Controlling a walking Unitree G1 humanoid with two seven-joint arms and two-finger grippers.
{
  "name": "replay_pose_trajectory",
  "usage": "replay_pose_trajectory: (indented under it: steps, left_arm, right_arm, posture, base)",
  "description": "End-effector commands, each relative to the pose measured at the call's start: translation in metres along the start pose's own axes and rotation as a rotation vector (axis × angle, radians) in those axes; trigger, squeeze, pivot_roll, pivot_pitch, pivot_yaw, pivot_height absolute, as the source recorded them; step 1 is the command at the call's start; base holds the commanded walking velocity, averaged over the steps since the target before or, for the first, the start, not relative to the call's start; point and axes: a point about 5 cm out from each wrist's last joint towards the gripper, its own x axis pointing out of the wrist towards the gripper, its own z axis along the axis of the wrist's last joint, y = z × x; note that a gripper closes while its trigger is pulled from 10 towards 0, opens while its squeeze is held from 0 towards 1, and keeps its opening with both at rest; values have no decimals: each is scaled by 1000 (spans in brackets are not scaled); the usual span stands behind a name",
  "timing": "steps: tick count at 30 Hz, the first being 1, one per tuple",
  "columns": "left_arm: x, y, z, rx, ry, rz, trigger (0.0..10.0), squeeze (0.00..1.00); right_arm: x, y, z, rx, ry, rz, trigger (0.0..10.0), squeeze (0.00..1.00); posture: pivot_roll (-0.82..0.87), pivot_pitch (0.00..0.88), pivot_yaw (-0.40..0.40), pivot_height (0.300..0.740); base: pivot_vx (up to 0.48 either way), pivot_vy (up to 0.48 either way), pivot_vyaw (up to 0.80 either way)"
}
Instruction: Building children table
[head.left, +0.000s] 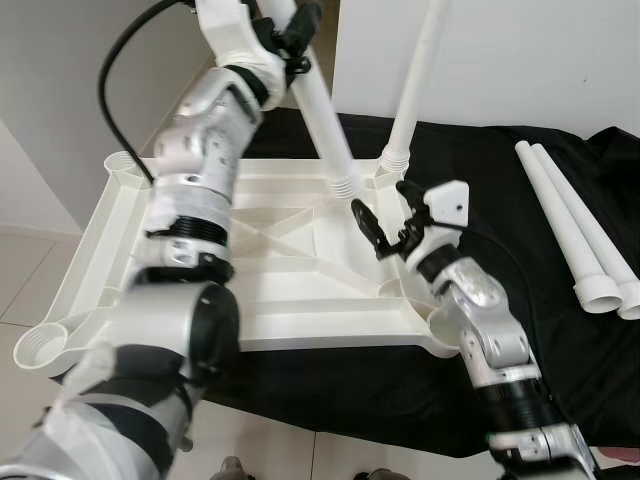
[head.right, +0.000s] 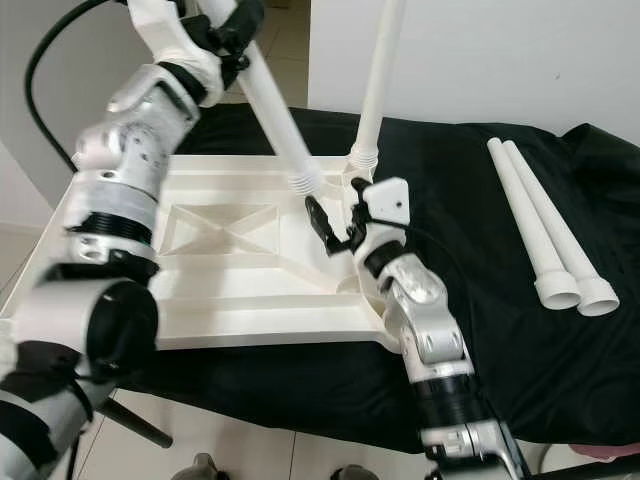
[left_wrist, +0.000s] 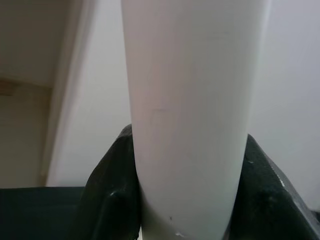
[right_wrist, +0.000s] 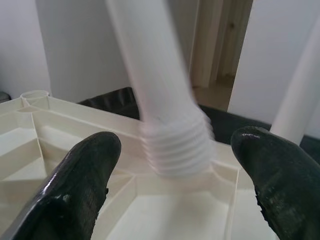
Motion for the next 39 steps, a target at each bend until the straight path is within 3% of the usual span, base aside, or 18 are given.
replay_pose_trajectory:
  steps: [1, 3, 5, 10, 14, 21, 33, 34, 35, 36, 37, 38, 39]
  left_arm:
    - [0, -5, 4, 21, -16, -12, 10000, 0]
    - [0, -21, -3, 21, -9, -45, 10000, 0]
    - [0, -21, -3, 21, -9, -45, 10000, 0]
    - [-1, -46, -15, -7, 4, -94, 10000, 0]
    - [-2, -57, -20, 0, 12, -111, 10000, 0]
    - [-4, -71, -25, -4, 25, -143, 10000, 0]
    - [-6, -78, -27, -3, 32, -152, 10000, 0]
    - [-6, -79, -28, -3, 34, -154, 10000, 0]
    - [-6, -79, -28, -3, 34, -154, 10000, 0]
    - [-6, -79, -28, -3, 37, -155, 10000, 0]
    - [-6, -79, -28, -3, 37, -155, 10000, 0]
    - [-6, -80, -29, -3, 39, -156, 10000, 0]
    - [-6, -80, -29, -3, 39, -156, 10000, 0]
  right_arm:
    - [0, 1, -7, -14, 44, -2, 10000, 0]
    - [7, -5, -7, -116, 72, -35, 10000, 0]
    - [7, -5, -7, -116, 72, -35, 10000, 0]
    - [16, -15, -7, -251, 108, -85, 10000, 0]
    - [20, -23, -4, -298, 106, -139, 10000, 0]
    - [25, -26, -2, -329, 106, -150, 10000, 0]
    - [35, -21, 5, -359, 62, -134, 10000, 0]
    - [35, -21, 4, -358, 62, -134, 9255, 0]
    - [35, -21, 4, -358, 62, -134, 9255, 0]
    - [35, -20, 4, -360, 60, -131, 3333, 0]
    - [35, -20, 4, -360, 60, -131, 3333, 0]
    - [35, -20, 4, -363, 59, -129, 2275, 0]
    - [35, -20, 4, -363, 59, -129, 2275, 0]
  posture:
    - [-107, 0, -14, 740]
    - [-108, 0, -15, 740]
    - [-108, 0, -15, 740]
    - [-107, 0, -19, 740]
    - [-106, 0, -21, 740]
    - [-107, 0, -19, 740]
    - [-104, 0, -18, 740]
    - [-104, 0, -18, 740]
    - [-104, 0, -18, 740]
    - [-102, 0, -16, 740]
    - [-102, 0, -16, 740]
    - [-102, 0, -16, 740]
    - [-102, 0, -16, 740]
  base:
    - [0, 0, 0]
    - [0, 0, 0]
    - [0, 0, 0]
    - [0, 0, 0]
    - [0, 0, 0]
    - [0, 0, 0]
    - [0, 0, 0]
    - [0, 0, 0]
    - [0, 0, 0]
    - [0, 0, 0]
    - [0, 0, 0]
    - [0, 0, 0]
    - [0, 0, 0]
